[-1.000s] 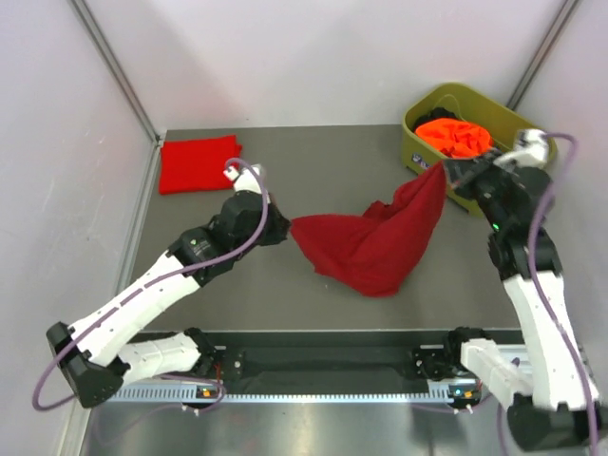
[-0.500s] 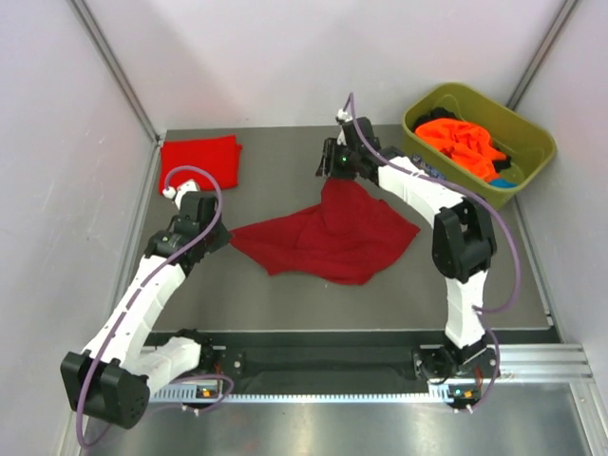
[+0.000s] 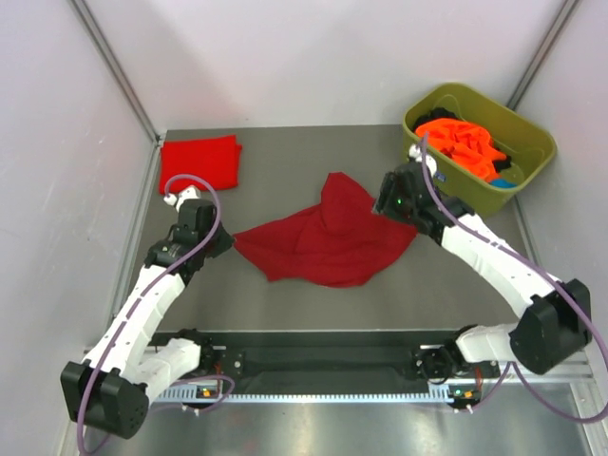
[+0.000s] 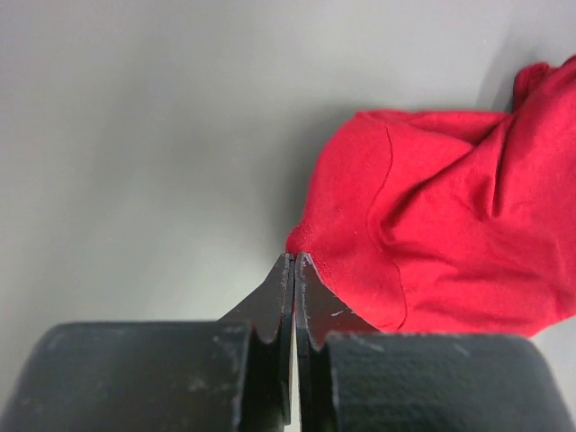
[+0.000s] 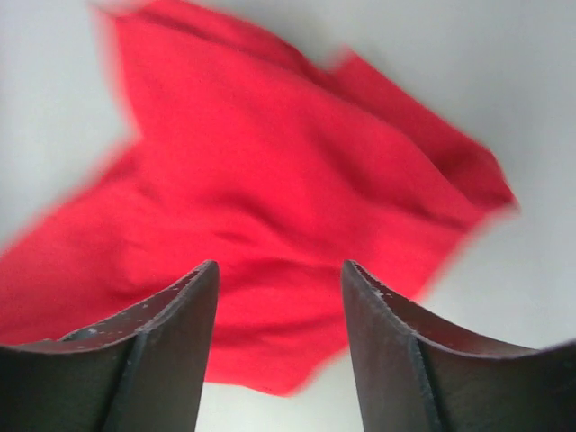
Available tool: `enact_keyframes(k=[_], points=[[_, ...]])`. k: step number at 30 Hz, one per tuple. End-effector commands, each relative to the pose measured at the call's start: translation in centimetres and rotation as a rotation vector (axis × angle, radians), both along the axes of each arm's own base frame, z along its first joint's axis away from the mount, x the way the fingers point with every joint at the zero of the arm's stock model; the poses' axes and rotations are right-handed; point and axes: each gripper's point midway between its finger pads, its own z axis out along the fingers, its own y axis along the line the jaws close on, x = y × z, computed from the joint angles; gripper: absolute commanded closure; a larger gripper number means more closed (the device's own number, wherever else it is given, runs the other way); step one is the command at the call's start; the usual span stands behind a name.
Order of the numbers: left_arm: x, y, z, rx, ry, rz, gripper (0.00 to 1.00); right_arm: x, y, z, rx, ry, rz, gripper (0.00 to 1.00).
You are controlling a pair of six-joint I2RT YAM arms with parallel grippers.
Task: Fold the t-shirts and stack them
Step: Flatten the tshirt out
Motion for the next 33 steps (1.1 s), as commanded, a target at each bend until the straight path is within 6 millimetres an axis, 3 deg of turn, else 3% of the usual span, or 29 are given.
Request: enact_keyframes(k=[1, 4, 5, 7, 11, 14, 17, 18, 19, 21, 22, 24, 25, 26, 28, 29, 33], points=[[1.0, -0.7, 0.8, -0.041, -0.056, -0.018, 1.0, -1.7, -2.9, -4.9, -0.061, 0.074, -0.105, 0.42], [1.1, -1.3, 1.0, -0.051, -0.065, -0.057, 1.0, -2.4, -4.4, -6.9, -0.106, 0.056, -0.139, 0.39], [1.0, -1.6, 0.6, -0.055, -0.049, -0.072, 1.0, -1.6, -4.5, -6.5, -0.095, 0.001, -0.155, 0.39], [1.0, -1.7, 0.5, -0.056, -0.044, -0.08, 1.0, -1.5, -5.1, -7.9, -0.106, -0.008, -0.164, 0.39], [1.0, -1.8, 1.0, -0.066, -0.065, -0.082, 1.0, 0.8, -5.9, -9.2, -0.142, -0.04, -0.18, 0.42], [1.1, -1.7, 1.6, -0.063, -0.084, -0.081, 1.0, 2.9, -5.5, -9.1, -0.144, -0.119, -0.177, 0.43], [1.0, -1.9, 2.2, -0.071, -0.084, -0.088, 1.0, 3.9, -5.9, -8.8, -0.175, -0.125, -0.183, 0.71], [0.9, -2.1, 2.9, -0.084, -0.097, -0.094, 1.0, 4.1, -5.9, -8.0, -0.173, -0.138, -0.18, 0.9], [0.9, -2.2, 3.1, -0.089, -0.099, -0.099, 1.0, 4.2, -5.9, -7.8, -0.172, -0.141, -0.18, 0.99], [0.7, -2.2, 4.2, -0.099, -0.125, -0.104, 1.0, 4.0, -5.8, -5.5, -0.157, -0.167, -0.172, 1.0], [0.5, -2.0, 5.4, -0.099, -0.144, -0.096, 1.0, 2.9, -6.3, -5.2, -0.18, -0.131, -0.169, 1.0], [0.2, -1.8, 6.7, -0.1, -0.168, -0.09, 1.0, 2.3, -7.2, -0.6, -0.163, -0.194, -0.209, 1.0], [0.0, -1.6, 8.4, -0.101, -0.203, -0.087, 1.0, 0.5, -8.1, 0.9, -0.175, -0.182, -0.215, 1.0], [-0.5, -1.3, 8.7, -0.091, -0.195, -0.078, 1.0, -0.1, -8.6, 2.5, -0.173, -0.201, -0.226, 1.0], [-1.1, -1.2, 11.1, -0.1, -0.241, -0.083, 1.0, -1.3, -8.8, 5.9, -0.138, -0.255, -0.214, 1.0], [-1.5, -1.5, 11.5, -0.115, -0.24, -0.103, 1.0, -2.7, -9.0, 7.6, -0.118, -0.278, -0.194, 1.0], [-3.0, -3.0, 13.4, -0.2, -0.265, -0.164, 1.0, -4.1, -8.9, 14.0, -0.017, -0.428, -0.172, 1.0]])
